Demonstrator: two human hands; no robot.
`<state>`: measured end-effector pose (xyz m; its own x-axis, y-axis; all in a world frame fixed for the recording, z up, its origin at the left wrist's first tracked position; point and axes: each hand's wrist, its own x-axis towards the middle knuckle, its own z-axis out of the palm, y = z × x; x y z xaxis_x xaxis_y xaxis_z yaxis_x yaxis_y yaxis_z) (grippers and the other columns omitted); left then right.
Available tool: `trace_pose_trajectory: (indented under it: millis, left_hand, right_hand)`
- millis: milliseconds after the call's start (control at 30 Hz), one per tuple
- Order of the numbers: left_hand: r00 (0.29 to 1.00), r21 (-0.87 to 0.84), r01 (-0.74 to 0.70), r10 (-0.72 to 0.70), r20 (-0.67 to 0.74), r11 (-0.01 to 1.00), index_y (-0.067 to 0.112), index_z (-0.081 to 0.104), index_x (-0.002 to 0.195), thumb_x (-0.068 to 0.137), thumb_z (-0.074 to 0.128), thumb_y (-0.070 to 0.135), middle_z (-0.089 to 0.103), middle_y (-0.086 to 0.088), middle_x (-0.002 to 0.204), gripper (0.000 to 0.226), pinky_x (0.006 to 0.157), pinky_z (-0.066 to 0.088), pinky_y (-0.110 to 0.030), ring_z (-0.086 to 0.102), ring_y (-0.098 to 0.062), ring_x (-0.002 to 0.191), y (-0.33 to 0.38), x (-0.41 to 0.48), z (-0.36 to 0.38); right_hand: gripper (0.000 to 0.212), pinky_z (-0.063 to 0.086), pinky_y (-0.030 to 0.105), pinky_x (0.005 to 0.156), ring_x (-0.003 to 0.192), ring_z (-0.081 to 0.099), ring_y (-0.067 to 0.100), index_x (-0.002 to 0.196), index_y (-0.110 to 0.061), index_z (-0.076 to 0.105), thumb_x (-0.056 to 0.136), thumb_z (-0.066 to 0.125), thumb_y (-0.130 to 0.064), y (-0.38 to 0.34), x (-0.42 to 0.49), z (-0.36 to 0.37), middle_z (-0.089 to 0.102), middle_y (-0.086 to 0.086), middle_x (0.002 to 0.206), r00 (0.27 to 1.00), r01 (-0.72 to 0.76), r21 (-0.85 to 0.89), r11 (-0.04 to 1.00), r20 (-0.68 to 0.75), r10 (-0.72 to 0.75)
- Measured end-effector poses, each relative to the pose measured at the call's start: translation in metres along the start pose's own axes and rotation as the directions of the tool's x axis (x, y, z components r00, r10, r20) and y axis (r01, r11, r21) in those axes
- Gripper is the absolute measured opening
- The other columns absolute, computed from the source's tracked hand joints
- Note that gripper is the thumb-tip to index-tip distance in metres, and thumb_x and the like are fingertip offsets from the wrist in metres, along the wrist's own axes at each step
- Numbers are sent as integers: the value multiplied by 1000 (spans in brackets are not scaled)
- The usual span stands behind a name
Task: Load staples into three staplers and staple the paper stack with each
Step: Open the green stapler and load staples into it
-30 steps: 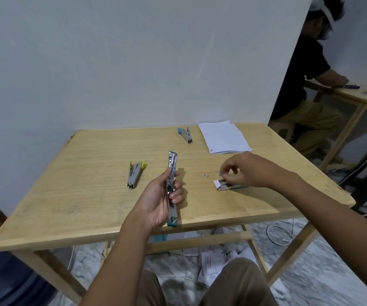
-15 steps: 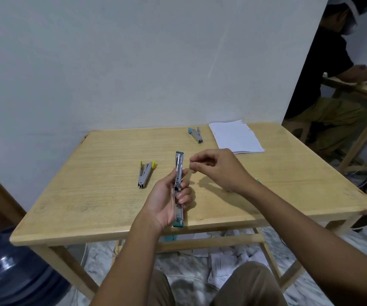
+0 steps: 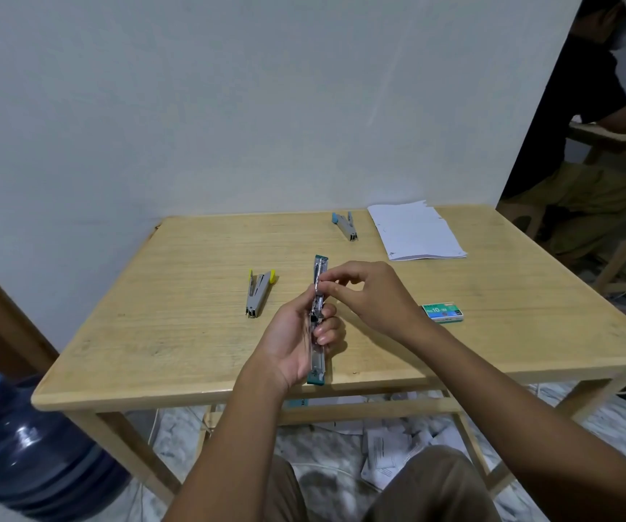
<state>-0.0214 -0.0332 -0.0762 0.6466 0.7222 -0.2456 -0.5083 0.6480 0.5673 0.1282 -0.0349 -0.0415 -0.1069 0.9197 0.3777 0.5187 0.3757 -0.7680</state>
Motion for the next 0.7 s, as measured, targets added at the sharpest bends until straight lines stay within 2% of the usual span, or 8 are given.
trace_pose_trajectory:
  millis: [100,233,333,400,500,600,700]
  left_hand:
    - [1000,-6,-1,1,-2,1000,11,46,66,98,48,45,32,-2,49,46,43,33,-22,33,-13,43,-1,-1,1]
    - [1000,-17,0,0,2,1000,11,47,66,99,46,45,32,-2,50,47,42,35,-23,33,-13,43,-1,0,0]
    - [1000,-17,4,-4,0,1000,11,47,66,99,45,43,32,-1,51,46,45,32,-22,32,-12,44,-1,0,-2]
    - [1000,-18,5,-6,-3,1000,12,47,67,99,44,43,32,0,52,45,46,31,-22,32,-12,44,-1,0,-2]
    - [1000,-3,-5,5,-17,1000,12,48,66,99,44,44,32,0,51,46,51,27,-23,33,-12,44,-1,1,-4]
    - [998,-12,-33,33,-45,999,12,50,65,100,41,42,34,0,49,48,51,26,-23,34,-12,41,-1,0,-1]
    - [996,-22,-71,70,-58,997,10,58,80,100,40,38,38,-1,48,39,47,29,-22,36,-11,38,-1,-1,2]
  right_hand:
    - [10,40,12,74,85,59,-1,93,-24,78,83,77,-24,6,3,5,65,-16,94,995,82,-81,993,-41,-86]
    - [14,49,24,77,85,54,-4,97,-29,78,83,77,-29,8,3,12,58,-16,98,994,52,-147,988,-90,-66]
    - [20,47,22,74,85,54,-2,103,-35,72,84,75,-33,5,2,14,54,-18,99,996,-7,-143,990,-92,-6]
    - [17,47,22,72,85,54,-1,98,-39,68,84,75,-34,3,1,14,53,-19,98,995,-31,-131,991,-102,17]
    - [8,49,27,74,85,55,0,94,-36,68,87,71,-34,2,-3,11,55,-18,98,994,13,-180,983,-105,-32]
    - [12,50,30,77,92,56,3,100,-31,71,93,63,-36,5,-10,2,54,-16,103,988,152,-241,959,8,-155]
    - [33,47,33,78,100,54,9,106,-31,72,96,46,-47,8,-13,-6,55,-12,112,954,291,-377,879,190,-234]
